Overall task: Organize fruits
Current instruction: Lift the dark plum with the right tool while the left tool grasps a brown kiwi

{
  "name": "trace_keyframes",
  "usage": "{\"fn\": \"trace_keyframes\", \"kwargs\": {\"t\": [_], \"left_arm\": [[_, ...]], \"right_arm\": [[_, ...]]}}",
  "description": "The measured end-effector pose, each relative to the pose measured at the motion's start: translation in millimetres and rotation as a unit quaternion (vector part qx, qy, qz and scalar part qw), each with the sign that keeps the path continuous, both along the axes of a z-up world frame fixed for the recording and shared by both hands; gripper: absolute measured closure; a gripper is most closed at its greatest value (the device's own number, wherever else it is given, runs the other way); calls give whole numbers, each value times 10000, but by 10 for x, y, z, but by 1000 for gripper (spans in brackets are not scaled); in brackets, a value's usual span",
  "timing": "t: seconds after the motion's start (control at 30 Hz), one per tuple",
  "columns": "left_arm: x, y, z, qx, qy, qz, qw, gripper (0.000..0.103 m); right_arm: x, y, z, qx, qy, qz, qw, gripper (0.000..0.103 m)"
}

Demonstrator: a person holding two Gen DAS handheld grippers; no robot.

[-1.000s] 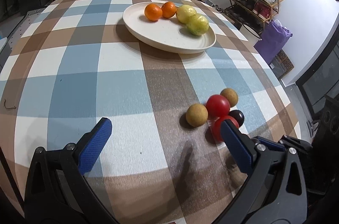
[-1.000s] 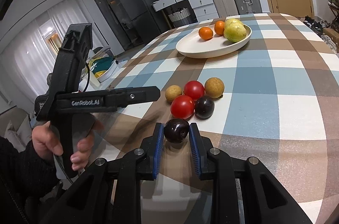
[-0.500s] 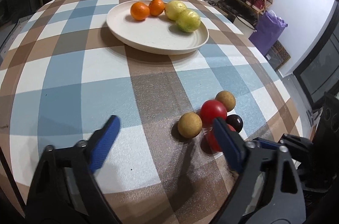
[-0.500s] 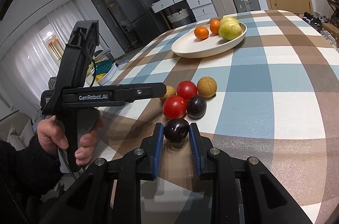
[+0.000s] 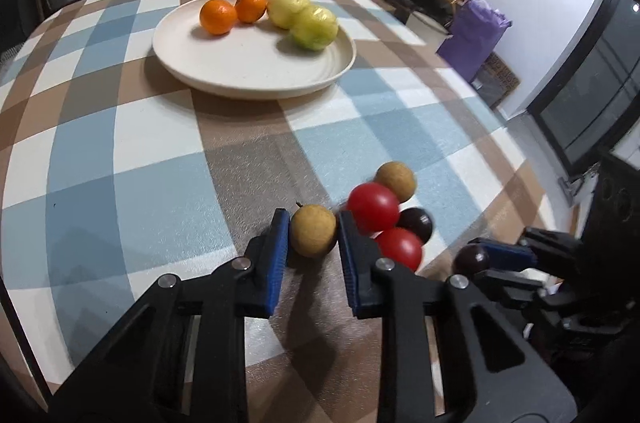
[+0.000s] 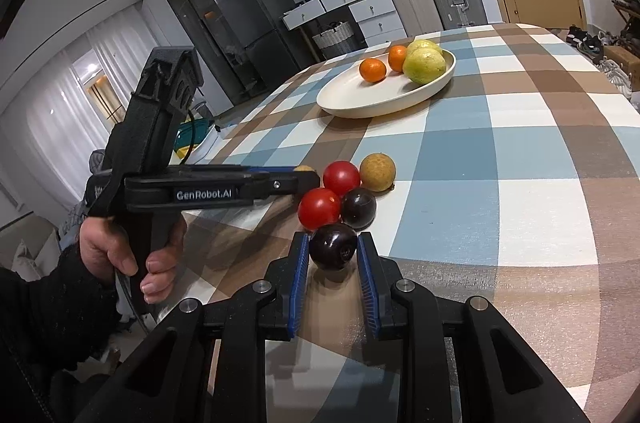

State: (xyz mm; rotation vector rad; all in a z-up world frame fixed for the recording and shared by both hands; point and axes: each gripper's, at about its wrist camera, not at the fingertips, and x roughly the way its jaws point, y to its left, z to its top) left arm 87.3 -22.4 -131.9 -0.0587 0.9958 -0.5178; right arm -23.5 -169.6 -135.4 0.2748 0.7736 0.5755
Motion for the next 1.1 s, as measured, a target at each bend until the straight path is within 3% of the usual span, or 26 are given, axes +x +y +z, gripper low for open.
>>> {"fn": "trace_keyframes", "kwargs": {"t": [0.23, 0.73, 1.1], "left_arm": [[-101, -26, 266, 53, -355, -83, 9993, 81], [-16, 116, 398, 17, -304, 217, 9993, 81], [402, 169, 385, -274, -145, 233, 9992, 81]], "right_arm": [[9, -65, 67, 49, -75, -86, 9999, 78], [248, -105, 385, 47, -419, -6, 9991, 78], [703, -58, 604, 128, -470, 191, 9986, 78]]}}
